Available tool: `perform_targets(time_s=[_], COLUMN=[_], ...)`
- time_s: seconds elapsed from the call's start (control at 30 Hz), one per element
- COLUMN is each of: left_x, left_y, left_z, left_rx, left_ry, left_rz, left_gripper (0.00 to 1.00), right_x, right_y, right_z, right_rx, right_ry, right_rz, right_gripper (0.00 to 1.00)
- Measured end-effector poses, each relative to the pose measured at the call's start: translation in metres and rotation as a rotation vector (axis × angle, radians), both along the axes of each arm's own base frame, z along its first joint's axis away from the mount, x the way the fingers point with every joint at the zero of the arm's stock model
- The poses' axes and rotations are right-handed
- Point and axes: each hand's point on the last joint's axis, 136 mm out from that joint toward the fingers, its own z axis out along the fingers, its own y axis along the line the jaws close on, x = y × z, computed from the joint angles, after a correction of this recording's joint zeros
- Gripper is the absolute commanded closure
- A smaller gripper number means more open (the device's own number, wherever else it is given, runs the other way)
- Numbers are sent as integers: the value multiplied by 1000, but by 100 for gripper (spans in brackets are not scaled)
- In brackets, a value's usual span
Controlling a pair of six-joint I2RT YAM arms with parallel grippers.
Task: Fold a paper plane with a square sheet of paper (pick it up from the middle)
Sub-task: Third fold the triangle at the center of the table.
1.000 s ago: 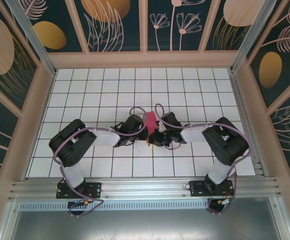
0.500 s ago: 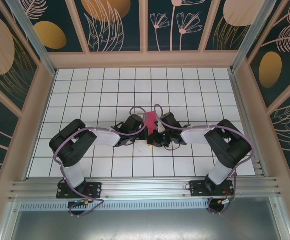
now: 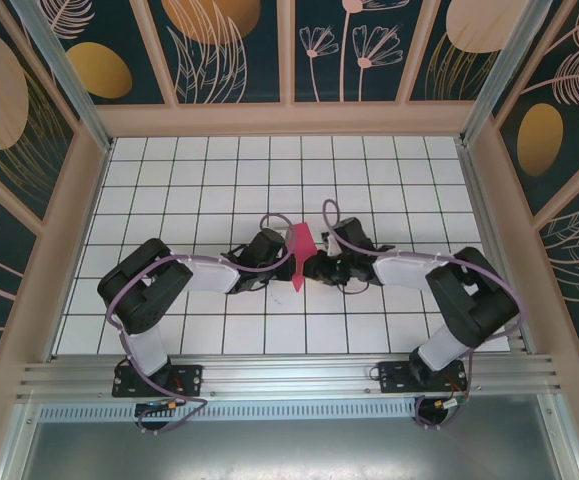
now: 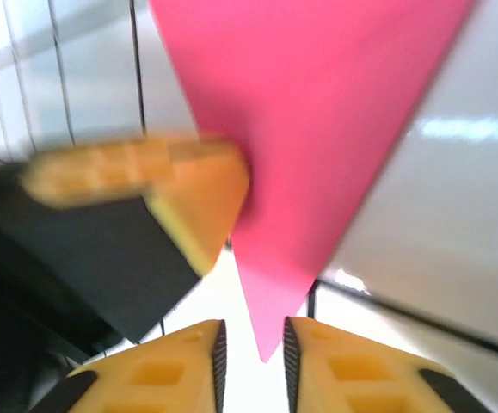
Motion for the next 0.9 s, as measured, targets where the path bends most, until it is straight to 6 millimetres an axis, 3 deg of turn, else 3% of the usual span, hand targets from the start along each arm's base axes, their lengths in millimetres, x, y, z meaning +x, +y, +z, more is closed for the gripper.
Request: perform_targets(time_s=[0.13, 0.23, 0.4, 0.47, 0.6, 0.73, 0.9], left_x=[-2, 0, 1, 1, 1, 10, 18], left_y=[-4, -13, -12, -7, 4, 6, 13], left_z=[0, 1, 2, 7, 40, 68, 50], left_rx=[25, 47, 89, 103, 67, 14, 17], left_ry=[-32, -50, -71, -79, -129, -175, -116], left_rz=[-86, -157, -195, -177, -116, -42, 21], left_gripper=[95, 92, 78, 65, 53, 51, 55], right_x=[47, 57, 61, 62, 70, 82, 85], right_y=[-44, -58, -53, -52, -46, -38, -32], right_z=[16, 9, -8, -13, -13, -7, -10], right_rx=[3, -12, -13, -18, -19, -2, 9], right_ry=[-79, -79, -36, -27, -29, -52, -44], right_rz=[-137, -162, -120, -109, -79, -53, -32], right_gripper=[61, 59, 58, 57, 57, 57, 56])
